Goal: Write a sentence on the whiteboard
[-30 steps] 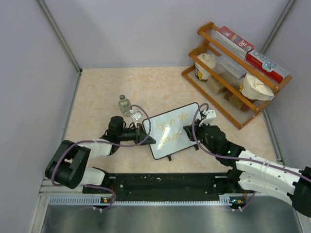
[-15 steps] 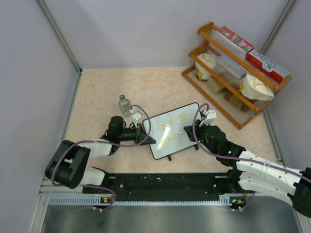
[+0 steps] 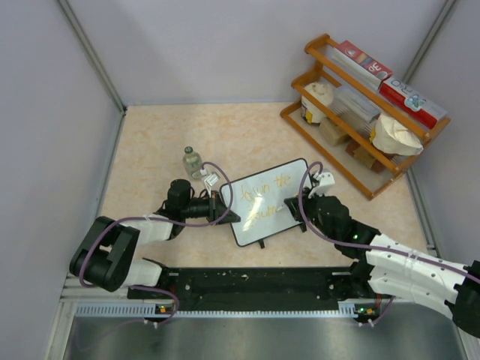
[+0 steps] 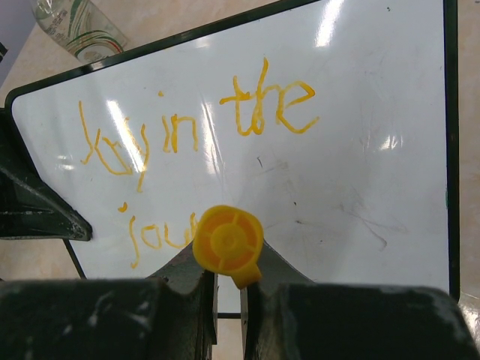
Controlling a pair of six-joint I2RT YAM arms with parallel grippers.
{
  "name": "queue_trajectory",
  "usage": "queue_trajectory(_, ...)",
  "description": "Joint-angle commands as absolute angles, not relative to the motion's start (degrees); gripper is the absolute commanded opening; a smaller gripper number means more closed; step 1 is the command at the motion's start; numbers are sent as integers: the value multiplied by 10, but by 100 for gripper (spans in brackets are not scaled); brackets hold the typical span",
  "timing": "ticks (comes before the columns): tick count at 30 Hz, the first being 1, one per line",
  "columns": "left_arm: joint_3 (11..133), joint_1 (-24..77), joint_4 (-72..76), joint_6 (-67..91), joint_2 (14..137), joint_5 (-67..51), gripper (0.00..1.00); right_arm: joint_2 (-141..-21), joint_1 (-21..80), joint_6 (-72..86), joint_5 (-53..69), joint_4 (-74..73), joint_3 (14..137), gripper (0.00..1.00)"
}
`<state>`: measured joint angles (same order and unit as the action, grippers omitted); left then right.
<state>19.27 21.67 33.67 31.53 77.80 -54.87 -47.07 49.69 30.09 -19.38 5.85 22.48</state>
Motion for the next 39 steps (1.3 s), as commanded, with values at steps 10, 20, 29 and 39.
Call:
queue_trajectory(10, 185, 221, 325, 298, 786, -567, 0, -409, 490, 289, -206, 30, 243, 0)
queue_trajectory(20, 185, 221, 326, 298, 785, -566, 0, -453, 490, 271, -224, 54, 264, 0)
queue_trajectory(29, 185, 221, 326, 298, 787, -568, 0, -473, 489, 279, -221, 80, 261, 0)
queue_trajectory(39, 185, 221, 326, 298, 784, -567, 0, -507, 475, 272, -214, 51, 272, 0)
